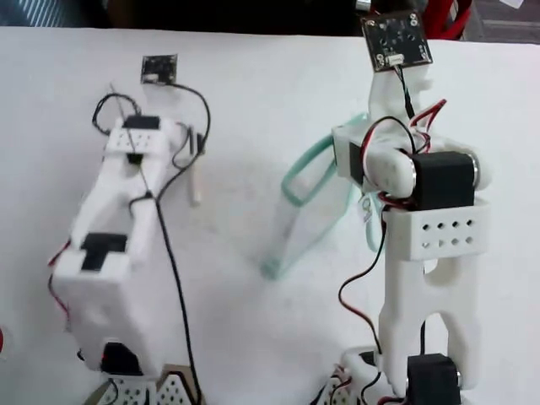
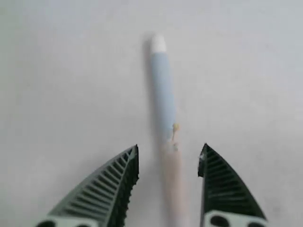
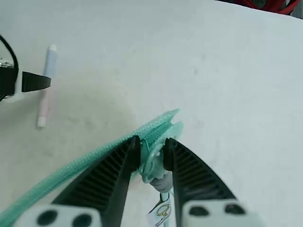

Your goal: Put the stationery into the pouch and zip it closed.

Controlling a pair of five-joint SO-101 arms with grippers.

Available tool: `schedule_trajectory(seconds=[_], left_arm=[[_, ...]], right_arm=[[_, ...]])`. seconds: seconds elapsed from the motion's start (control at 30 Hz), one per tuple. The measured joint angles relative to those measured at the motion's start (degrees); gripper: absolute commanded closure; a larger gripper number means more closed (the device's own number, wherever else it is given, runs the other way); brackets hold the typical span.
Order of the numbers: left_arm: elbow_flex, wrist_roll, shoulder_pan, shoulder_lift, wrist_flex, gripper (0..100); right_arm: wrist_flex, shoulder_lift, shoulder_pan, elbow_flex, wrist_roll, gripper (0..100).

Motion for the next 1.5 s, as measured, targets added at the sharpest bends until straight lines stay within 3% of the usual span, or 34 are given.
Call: schedule_trajectory(seconds=[0.13,0.3,0.53,0.73,0.97,1.13,1.4,1.5], left_arm=[[-17.93,0.26,0.00,13.80,6.95,80],[-38.24,0.44,0.09,27.43,15.38,98],[-64.09,0.00,0.18,39.82,31.03,98],[-86.77,0.00,2.55,40.09,46.33,98],[-86.15,-1.05,6.77,23.38,48.44,98],[-78.77,-0.97,8.70,6.33,48.44,98],[-44.48,-1.41,21.98,-29.36,48.00,98],[-31.03,-1.58,28.75,-44.92,42.55,98]], right_arm=[[0.00,0.00,0.00,0.00,0.00,93.2],[0.00,0.00,-0.09,0.00,0.00,93.2],[0.00,0.00,0.00,0.00,0.00,93.2],[0.00,0.00,0.00,0.00,0.00,93.2],[-0.18,0.00,-0.44,0.18,0.00,93.2],[-1.49,-0.18,-0.35,2.11,0.00,93.2],[-2.11,-0.18,-0.62,2.73,-0.09,93.2],[-2.11,-0.18,-0.62,2.73,-0.09,93.2]])
